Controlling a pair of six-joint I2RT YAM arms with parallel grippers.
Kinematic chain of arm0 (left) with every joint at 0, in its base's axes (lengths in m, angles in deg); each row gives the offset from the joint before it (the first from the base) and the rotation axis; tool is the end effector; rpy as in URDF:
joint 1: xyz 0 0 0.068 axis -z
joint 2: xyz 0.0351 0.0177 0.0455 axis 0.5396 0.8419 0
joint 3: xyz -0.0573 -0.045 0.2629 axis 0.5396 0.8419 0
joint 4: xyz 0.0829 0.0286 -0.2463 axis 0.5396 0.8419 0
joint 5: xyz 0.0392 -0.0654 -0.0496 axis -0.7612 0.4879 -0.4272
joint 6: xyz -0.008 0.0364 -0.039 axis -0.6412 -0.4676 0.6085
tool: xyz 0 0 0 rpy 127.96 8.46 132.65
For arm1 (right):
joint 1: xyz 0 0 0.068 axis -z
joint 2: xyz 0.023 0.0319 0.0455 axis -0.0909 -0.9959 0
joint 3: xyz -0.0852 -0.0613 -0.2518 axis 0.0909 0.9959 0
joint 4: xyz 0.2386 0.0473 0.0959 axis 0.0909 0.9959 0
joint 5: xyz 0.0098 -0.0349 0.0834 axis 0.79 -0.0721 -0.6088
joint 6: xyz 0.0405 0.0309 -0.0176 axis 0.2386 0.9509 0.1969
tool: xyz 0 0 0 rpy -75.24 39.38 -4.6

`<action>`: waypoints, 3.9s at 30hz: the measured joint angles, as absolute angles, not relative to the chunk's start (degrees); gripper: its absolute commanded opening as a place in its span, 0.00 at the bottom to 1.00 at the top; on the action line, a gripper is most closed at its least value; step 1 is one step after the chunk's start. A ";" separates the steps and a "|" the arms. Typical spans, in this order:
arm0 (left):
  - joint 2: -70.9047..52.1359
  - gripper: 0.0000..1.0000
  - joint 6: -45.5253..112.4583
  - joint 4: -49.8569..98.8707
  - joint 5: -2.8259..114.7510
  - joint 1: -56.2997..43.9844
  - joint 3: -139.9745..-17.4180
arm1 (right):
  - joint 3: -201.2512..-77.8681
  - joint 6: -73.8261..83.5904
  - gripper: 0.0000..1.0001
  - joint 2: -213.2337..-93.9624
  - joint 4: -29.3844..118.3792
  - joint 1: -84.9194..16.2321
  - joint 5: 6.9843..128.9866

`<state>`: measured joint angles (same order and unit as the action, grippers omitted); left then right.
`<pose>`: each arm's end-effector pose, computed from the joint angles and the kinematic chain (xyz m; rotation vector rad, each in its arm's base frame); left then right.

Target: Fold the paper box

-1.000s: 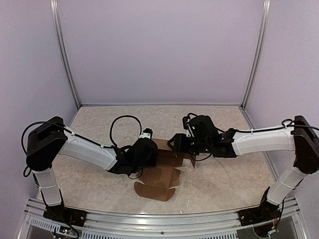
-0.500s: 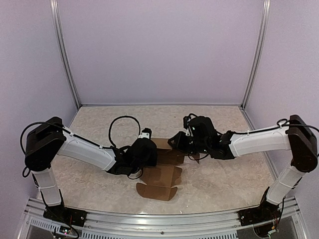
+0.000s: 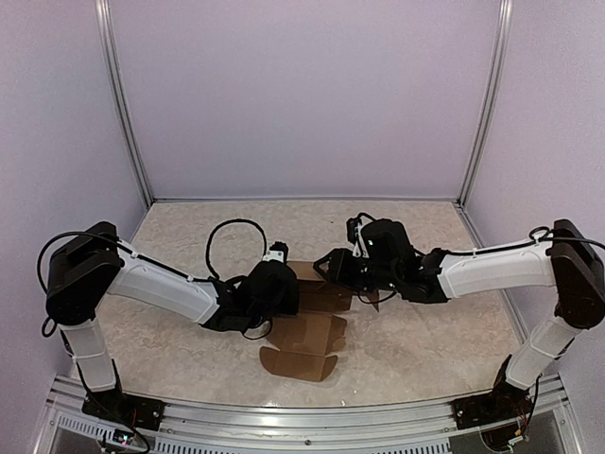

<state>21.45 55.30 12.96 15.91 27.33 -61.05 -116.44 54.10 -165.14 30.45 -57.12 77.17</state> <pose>0.2037 -0.3153 0.1475 0.2011 2.1317 -0.3373 0.2205 0.2796 0.2161 0.0993 2.2368 1.0992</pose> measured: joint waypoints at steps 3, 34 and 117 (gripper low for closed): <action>20.70 0.00 55.54 12.74 17.48 26.56 -61.05 | -115.56 51.74 0.47 -162.64 31.63 -57.12 77.21; 6.98 0.00 73.11 -5.49 50.84 8.62 -50.71 | -97.75 39.24 0.52 -135.10 23.32 -57.12 81.04; 0.11 0.00 56.21 4.13 44.72 13.01 -51.89 | -95.69 27.30 0.57 -127.70 31.54 -57.29 75.70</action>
